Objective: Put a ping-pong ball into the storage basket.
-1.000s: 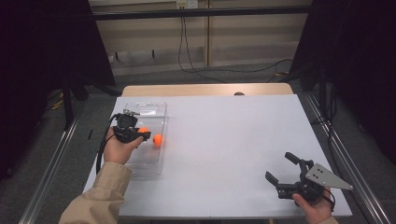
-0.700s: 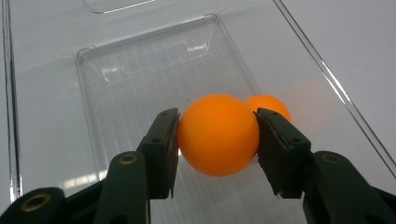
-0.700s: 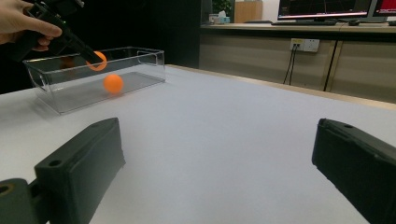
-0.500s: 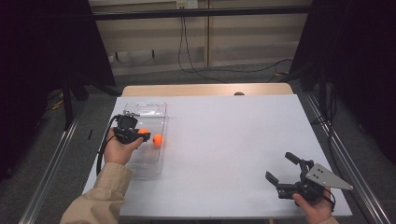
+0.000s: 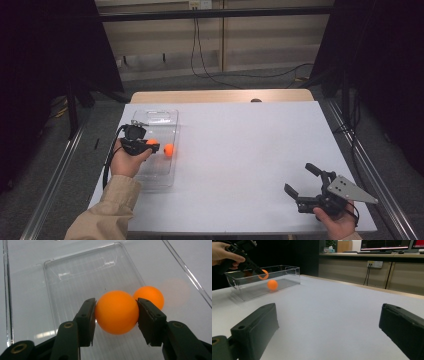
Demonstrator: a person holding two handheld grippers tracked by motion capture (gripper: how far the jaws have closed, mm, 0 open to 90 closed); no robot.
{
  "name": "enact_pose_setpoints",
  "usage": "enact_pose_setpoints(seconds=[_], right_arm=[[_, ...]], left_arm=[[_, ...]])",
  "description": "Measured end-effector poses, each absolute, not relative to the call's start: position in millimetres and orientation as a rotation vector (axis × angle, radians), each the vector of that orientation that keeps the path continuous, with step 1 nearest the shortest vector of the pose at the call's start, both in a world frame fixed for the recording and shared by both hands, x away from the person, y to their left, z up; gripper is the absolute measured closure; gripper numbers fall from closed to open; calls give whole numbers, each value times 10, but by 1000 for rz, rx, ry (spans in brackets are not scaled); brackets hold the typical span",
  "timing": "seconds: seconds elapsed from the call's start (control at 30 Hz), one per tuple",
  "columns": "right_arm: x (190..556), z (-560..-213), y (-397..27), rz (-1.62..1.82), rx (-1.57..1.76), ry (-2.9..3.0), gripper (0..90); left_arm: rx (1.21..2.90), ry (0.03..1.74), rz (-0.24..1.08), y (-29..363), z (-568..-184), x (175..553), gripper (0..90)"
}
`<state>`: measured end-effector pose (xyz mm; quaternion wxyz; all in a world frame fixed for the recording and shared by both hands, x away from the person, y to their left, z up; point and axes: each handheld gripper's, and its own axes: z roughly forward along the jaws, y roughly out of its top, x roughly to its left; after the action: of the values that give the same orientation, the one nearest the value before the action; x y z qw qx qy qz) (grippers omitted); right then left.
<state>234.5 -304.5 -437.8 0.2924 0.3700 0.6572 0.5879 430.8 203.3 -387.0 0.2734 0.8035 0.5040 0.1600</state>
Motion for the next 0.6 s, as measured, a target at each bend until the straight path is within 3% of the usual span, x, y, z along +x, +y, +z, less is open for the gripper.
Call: enact_pose_setpoints(seconds=[0.6], right_arm=[[2344, -4380, -3041, 1568, 983, 1755, 16]], left_arm=[[2161, 1368, 428, 2039, -3912, 4330, 501]])
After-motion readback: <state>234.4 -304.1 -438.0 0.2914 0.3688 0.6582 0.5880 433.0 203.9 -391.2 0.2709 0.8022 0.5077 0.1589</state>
